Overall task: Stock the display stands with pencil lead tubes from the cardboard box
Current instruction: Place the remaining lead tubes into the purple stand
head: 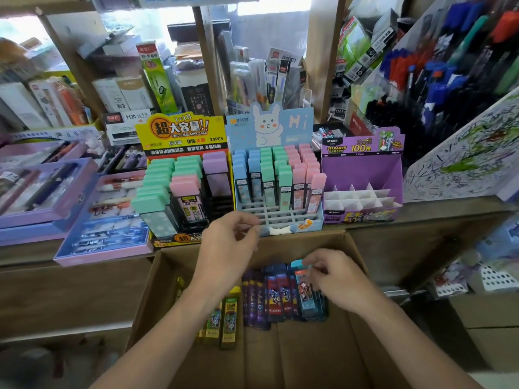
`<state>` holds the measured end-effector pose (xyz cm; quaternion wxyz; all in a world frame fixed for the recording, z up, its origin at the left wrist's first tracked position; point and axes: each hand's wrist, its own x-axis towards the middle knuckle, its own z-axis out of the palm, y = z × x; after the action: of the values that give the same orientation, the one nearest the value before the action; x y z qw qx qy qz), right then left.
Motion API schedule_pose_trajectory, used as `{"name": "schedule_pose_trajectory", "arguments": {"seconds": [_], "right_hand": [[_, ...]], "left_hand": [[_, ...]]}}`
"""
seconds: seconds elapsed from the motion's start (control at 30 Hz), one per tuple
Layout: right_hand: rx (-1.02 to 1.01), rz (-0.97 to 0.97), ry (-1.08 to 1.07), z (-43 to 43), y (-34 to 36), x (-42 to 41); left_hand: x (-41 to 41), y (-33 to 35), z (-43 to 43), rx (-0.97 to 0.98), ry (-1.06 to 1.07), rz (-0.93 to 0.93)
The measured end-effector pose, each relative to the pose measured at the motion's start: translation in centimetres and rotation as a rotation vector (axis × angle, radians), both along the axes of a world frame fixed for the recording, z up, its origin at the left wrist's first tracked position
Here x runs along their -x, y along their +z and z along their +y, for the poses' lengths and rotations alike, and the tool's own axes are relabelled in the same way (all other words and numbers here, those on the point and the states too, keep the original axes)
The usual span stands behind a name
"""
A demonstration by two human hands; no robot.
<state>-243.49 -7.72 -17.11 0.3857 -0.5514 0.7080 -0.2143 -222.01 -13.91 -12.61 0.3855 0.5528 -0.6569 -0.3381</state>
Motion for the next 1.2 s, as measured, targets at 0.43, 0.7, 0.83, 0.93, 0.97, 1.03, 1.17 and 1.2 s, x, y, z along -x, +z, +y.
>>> {"name": "schedule_pose_trajectory", "arguments": {"seconds": [0.43,0.7,0.83,0.93,0.97,1.03,1.17,1.2], "right_hand": [[-0.266,-0.022,-0.202,0.6,-0.2,-0.9],[-0.377,-0.181,-0.353,1.1,-0.5,-2.1],[-0.405,-0.235,-0.391,0.7,-0.9,-2.4],[-0.415,-0.286,-0.419,0.5,-1.3,-2.5],[-0.416,-0.302,-0.430,0.5,-1.3,-2.5],[-0.418,-0.324,-0.426,0.5,-1.5,-2.5],[-0.397,-0.277,-0.365,1.0,-1.9,-2.8],[-0.384,-0.242,-0.348,1.1,-1.9,-2.9]], "left_hand": [[1.3,-7.0,5.9,-0.546,-0.170,0.158],[2.0,-7.5,6.1,-0.644,-0.263,0.362],[2.1,-7.8,6.1,-0.737,-0.291,0.448],[1.9,-8.2,5.9,-0.755,-0.275,0.497],[1.8,-8.3,5.8,-0.761,-0.264,0.514],[1.7,-8.5,5.7,-0.784,-0.243,0.548],[1.7,-8.8,5.8,-0.806,-0.237,0.544],[1.7,-8.9,5.8,-0.804,-0.245,0.531]]}}
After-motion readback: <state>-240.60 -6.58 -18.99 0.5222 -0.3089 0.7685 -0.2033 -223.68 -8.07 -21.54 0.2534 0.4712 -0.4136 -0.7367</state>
